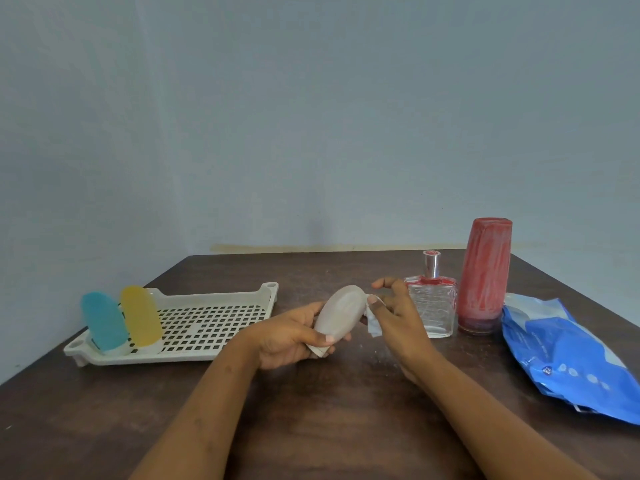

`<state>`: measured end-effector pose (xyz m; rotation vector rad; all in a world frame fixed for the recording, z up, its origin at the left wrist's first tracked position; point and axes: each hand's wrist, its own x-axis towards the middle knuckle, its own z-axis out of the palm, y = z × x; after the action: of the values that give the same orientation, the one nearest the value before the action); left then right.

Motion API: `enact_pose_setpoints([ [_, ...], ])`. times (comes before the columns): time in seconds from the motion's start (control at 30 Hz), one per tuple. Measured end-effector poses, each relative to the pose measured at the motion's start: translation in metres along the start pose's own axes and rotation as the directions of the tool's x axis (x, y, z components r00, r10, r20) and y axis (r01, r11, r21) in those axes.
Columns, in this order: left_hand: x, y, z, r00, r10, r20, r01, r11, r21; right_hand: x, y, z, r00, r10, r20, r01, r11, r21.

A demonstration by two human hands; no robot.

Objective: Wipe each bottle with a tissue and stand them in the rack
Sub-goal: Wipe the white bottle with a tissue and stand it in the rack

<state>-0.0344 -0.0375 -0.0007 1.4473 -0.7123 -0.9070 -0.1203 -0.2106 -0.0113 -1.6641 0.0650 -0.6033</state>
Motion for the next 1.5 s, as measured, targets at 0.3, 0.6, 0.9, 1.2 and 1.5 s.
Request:
enact_pose_setpoints([
  [0.3, -0.001, 0.001, -0.002, 0.999, -0.003, 0.039, 0.008, 0.991, -0.132, -0.003, 0.004, 0.005, 0.998, -0.006, 0.065, 0.005, 1.000, 0.008],
  [0.6, 0.002, 0.000, 0.003, 1.000, -0.007, 0.027, 0.011, 0.988, -0.151, -0.003, 0.005, 0.004, 0.995, -0.097, -0.002, 0.096, 0.989, -0.112],
  [0.9, 0.004, -0.001, 0.009, 1.000, -0.023, 0.020, 0.025, 0.991, -0.129, -0.004, -0.002, 0.005, 0.861, -0.480, -0.170, 0.389, 0.835, -0.389],
  [1.2, 0.005, -0.002, 0.017, 0.999, -0.037, 0.008, 0.037, 0.999, -0.036, 0.000, -0.004, 0.005, 0.905, -0.424, 0.046, 0.361, 0.705, -0.610],
  [1.5, 0.010, -0.005, 0.023, 0.998, 0.008, -0.067, -0.003, 0.998, 0.069, 0.002, -0.002, 0.005, 0.918, -0.341, 0.204, 0.387, 0.647, -0.657],
])
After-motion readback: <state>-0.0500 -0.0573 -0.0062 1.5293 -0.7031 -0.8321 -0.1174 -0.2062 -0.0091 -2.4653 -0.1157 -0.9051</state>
